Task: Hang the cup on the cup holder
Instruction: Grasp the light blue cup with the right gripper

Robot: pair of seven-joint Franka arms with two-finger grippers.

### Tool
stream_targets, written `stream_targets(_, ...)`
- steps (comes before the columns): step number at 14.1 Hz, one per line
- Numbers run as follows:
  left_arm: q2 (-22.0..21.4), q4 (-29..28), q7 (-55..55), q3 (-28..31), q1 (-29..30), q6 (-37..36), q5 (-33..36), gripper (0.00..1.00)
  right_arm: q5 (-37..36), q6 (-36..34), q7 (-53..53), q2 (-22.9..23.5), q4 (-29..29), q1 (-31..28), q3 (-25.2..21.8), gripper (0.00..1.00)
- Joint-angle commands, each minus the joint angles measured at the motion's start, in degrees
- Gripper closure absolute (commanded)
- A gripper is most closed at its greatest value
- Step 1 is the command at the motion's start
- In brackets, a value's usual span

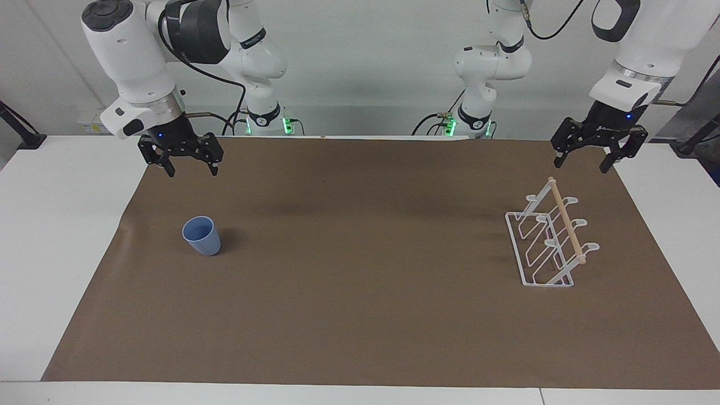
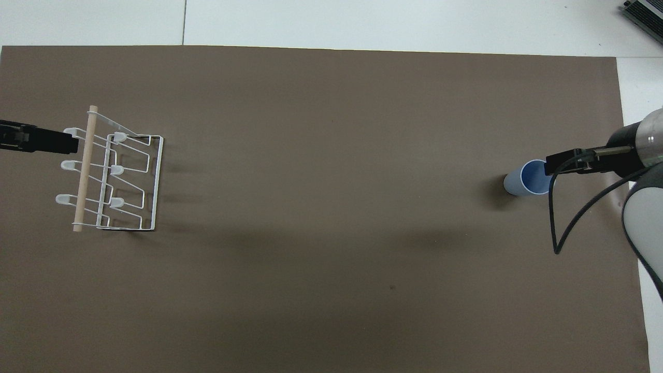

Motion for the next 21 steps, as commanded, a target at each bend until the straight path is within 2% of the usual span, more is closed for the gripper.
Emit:
stream_targets(1,2.02,4.96,-0.44,0.21,-0.25,-8.96,1.16,0.00,-0.57,-0.90,-0.69,-0.70,-0.26,-0.32,0.20,0.00)
stream_targets(3,2.20,6.48,-2.11,0.13,-0.34,-13.15,2.48,0.00,-0.57,-0.81,-0.95,-0.70,-0.44,-0.41,0.20,0.00)
stream_targets(7,1.15,6.05,-4.67,-0.05,-0.34,-13.51,2.40,0.00,-0.65,2.61,-0.95,-0.79,-1.40,-0.41,0.11,0.00)
stream_targets(13,0.89,5.96,-6.15,-0.05,-0.34,-14.91,2.40,0.00,-0.65,10.78,-1.21,-0.26,-7.98,-1.82,-0.06,0.00)
stream_targets(16,0.45,5.87,-8.01,-0.05,-0.34,-15.53,2.40,0.00,-0.65,15.35,-1.21,1.66,-11.15,-1.82,-0.06,0.00)
stream_targets(21,-1.93,1.65,-7.74,-0.05,-0.34,-16.41,2.31,0.00,-0.65,22.64,-2.71,5.80,-15.28,-2.70,-0.06,0.00)
